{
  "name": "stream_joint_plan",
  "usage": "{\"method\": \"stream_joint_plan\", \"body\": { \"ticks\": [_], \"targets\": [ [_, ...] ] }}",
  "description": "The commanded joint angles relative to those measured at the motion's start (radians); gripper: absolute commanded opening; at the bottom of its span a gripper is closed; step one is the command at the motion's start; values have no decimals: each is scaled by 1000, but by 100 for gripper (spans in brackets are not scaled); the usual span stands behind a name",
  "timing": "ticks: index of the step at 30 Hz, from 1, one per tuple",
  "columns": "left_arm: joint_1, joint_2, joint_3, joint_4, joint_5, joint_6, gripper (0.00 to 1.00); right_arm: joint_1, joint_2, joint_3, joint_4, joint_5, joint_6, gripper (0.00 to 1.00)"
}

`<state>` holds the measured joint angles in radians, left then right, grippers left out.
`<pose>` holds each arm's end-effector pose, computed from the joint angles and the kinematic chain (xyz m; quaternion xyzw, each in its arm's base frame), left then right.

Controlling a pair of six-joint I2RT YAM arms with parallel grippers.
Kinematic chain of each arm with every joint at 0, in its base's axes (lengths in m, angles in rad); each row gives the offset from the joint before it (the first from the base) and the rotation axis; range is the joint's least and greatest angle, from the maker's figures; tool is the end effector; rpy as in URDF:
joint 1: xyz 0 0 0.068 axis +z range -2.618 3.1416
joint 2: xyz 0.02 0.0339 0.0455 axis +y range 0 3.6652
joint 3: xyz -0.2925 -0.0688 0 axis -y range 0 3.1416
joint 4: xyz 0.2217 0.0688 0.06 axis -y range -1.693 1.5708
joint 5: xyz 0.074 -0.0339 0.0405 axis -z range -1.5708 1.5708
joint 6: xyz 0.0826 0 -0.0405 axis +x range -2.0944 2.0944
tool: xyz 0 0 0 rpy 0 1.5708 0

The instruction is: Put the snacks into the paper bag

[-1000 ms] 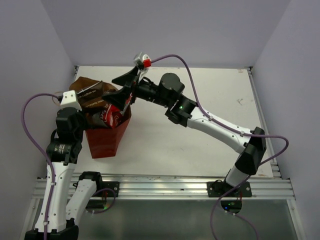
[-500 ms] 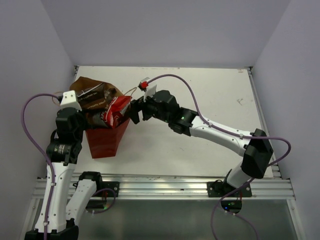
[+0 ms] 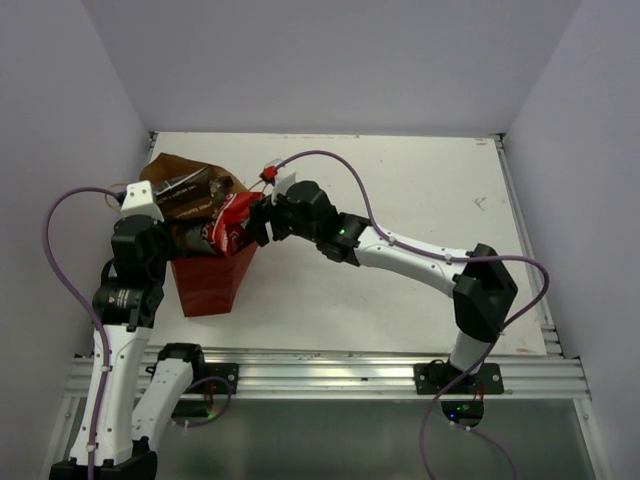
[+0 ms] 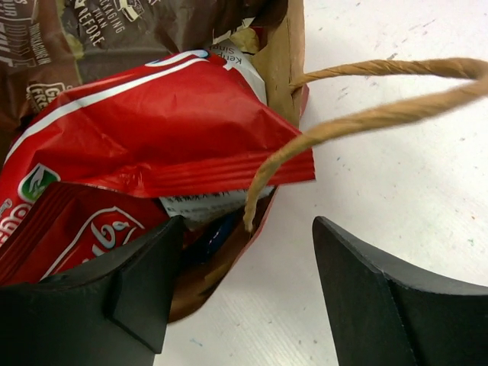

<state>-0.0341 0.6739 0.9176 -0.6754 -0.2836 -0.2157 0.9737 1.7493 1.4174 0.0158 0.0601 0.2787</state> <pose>0.1321 0.0186 0.3436 -0.1515 0.8233 0.0516 0.5445 0.2570 0.3692 0.3372 -0.2590 0.7669 0.3242 0.4897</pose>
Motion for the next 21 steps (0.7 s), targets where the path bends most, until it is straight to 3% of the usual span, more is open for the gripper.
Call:
{"method": "stream_joint_plan", "body": {
  "ticks": [1, 4, 6, 7, 8, 12, 17, 21],
  "targets": [
    [-4, -13, 1, 79, 23, 22, 0, -10, 48, 77, 33, -17, -15, 72],
    [-4, -8, -2, 88, 32, 24, 0, -13, 81, 110, 33, -28, -18, 59],
    [-4, 1, -8, 92, 52, 27, 0, -13, 95, 133, 29, -29, -29, 34],
    [-4, 4, -14, 105, 67, 30, 0, -15, 99, 140, 24, -26, -30, 15],
    [-4, 13, -17, 111, 93, 33, 0, -13, 98, 149, 19, -20, -33, 11],
    [-4, 33, -20, 145, 204, 47, 0, -15, 63, 144, 7, 0, -58, 0],
    [-4, 64, -3, 256, 476, 61, 0, -13, -86, 95, -13, 50, -98, 0],
    [-18, 110, 50, 326, 616, 68, 0, -15, -204, 72, -77, 118, -133, 0]
  ]
}}
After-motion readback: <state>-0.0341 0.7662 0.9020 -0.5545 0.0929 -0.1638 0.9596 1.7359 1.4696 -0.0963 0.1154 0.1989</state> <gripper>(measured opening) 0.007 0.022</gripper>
